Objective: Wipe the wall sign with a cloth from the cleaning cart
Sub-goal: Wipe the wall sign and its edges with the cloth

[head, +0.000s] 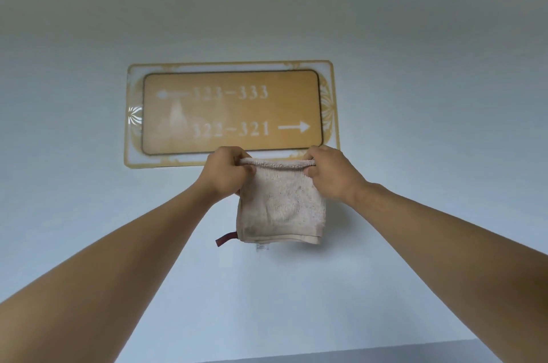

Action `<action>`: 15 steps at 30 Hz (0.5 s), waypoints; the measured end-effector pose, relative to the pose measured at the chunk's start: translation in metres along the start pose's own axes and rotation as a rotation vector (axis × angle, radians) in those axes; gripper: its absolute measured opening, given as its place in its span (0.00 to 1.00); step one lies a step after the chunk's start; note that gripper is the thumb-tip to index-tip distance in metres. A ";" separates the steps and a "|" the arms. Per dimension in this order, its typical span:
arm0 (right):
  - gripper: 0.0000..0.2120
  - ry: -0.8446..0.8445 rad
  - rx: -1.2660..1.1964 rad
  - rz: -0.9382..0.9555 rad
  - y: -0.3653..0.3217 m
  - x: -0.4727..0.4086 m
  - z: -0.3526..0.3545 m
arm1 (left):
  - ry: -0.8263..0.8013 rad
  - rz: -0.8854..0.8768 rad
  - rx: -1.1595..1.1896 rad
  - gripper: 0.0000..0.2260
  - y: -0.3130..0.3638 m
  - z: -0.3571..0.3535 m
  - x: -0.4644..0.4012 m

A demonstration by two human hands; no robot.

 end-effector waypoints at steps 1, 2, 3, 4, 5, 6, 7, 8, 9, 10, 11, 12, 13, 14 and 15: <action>0.10 0.026 -0.063 -0.043 0.001 -0.001 0.002 | 0.013 0.014 0.020 0.03 0.001 -0.002 -0.004; 0.10 0.046 -0.110 -0.090 0.002 -0.003 0.004 | 0.026 0.028 0.043 0.03 0.003 -0.005 -0.008; 0.12 0.061 -0.140 -0.136 0.005 -0.005 0.006 | 0.033 0.037 0.065 0.03 0.005 -0.008 -0.013; 0.14 0.070 -0.166 -0.179 0.008 -0.007 0.008 | 0.032 0.041 0.086 0.04 0.008 -0.012 -0.017; 0.15 0.075 -0.199 -0.224 0.012 -0.009 0.009 | 0.027 0.038 0.106 0.04 0.010 -0.017 -0.021; 0.16 0.079 -0.238 -0.271 0.016 -0.011 0.010 | 0.017 0.032 0.128 0.04 0.012 -0.023 -0.025; 0.16 0.088 -0.278 -0.314 0.022 -0.013 0.011 | 0.007 0.026 0.149 0.04 0.015 -0.031 -0.029; 0.17 0.095 -0.315 -0.346 0.026 -0.014 0.011 | 0.000 0.023 0.168 0.04 0.017 -0.037 -0.032; 0.17 0.104 -0.345 -0.372 0.032 -0.016 0.011 | -0.009 0.026 0.192 0.04 0.018 -0.045 -0.036; 0.17 0.111 -0.374 -0.396 0.039 -0.018 0.011 | -0.017 0.041 0.227 0.04 0.019 -0.053 -0.040; 0.18 0.119 -0.408 -0.414 0.047 -0.021 0.011 | -0.022 0.064 0.269 0.04 0.018 -0.062 -0.044; 0.18 0.126 -0.449 -0.434 0.055 -0.025 0.011 | -0.026 0.092 0.309 0.04 0.017 -0.070 -0.048; 0.18 0.136 -0.496 -0.444 0.069 -0.031 0.012 | -0.032 0.120 0.348 0.05 0.016 -0.083 -0.054; 0.18 0.132 -0.554 -0.456 0.077 -0.034 0.012 | -0.043 0.149 0.386 0.06 0.015 -0.092 -0.058; 0.18 0.122 -0.619 -0.472 0.087 -0.040 0.012 | -0.060 0.171 0.411 0.07 0.014 -0.101 -0.061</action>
Point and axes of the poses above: each hand's wrist, its own x-axis away from the middle knuckle, its own z-axis out of the back of the hand, y = z × x, the point moved 2 cm from there along -x, towards the middle knuckle, and after that the axes turned 9 degrees about -z, right-handed, at the moved point
